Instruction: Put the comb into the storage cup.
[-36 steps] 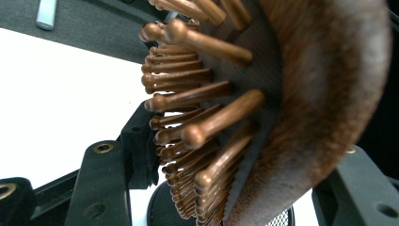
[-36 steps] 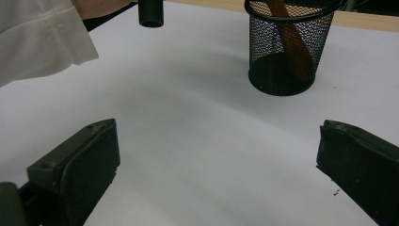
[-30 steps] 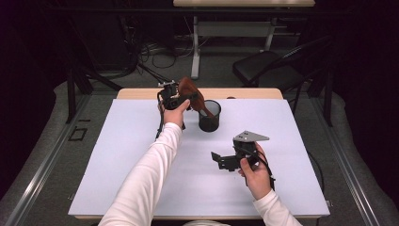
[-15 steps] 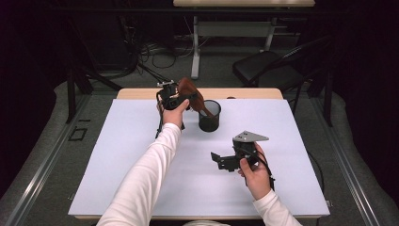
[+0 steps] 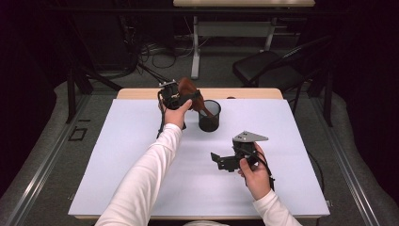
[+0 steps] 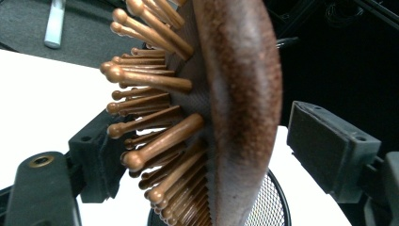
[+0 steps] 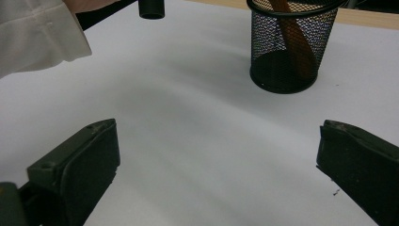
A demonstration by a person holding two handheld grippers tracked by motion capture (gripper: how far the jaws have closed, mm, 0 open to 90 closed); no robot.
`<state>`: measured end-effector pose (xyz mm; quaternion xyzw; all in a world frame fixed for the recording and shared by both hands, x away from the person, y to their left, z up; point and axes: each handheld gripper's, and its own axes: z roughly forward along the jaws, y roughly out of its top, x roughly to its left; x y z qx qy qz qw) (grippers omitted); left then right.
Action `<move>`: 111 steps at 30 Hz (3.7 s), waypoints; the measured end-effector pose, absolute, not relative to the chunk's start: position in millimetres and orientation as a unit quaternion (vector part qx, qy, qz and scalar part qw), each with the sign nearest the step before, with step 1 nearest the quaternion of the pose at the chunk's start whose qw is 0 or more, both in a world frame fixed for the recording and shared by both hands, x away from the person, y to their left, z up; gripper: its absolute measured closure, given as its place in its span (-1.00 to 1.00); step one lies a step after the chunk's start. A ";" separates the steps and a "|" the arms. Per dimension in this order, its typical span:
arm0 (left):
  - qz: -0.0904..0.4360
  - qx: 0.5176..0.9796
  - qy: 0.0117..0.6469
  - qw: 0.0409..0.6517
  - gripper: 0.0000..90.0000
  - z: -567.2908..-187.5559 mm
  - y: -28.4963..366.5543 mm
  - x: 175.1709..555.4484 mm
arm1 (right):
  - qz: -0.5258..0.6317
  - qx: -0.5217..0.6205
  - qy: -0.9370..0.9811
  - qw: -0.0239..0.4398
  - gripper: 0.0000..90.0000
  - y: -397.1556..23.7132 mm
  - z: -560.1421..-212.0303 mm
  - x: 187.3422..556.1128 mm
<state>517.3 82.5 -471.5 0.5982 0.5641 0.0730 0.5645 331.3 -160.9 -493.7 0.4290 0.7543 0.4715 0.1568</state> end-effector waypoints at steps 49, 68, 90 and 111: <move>0.113 0.647 0.530 0.537 -0.99 -440.8 112.9 506.1 | 0.462 0.428 0.761 0.158 -1.00 -157.4 -491.5 333.4; 0.140 0.705 0.481 0.501 -0.99 -422.6 126.4 492.4 | 0.443 0.416 0.779 0.155 -1.00 -157.0 -481.8 340.0; 0.165 0.749 0.428 0.479 -0.99 -405.3 150.9 457.2 | 0.442 0.425 0.773 0.164 -1.00 -176.0 -477.1 341.1; 0.145 0.760 0.411 0.481 -0.99 -412.7 174.3 413.6 | 0.441 0.444 0.760 0.176 -1.00 -206.9 -480.7 327.9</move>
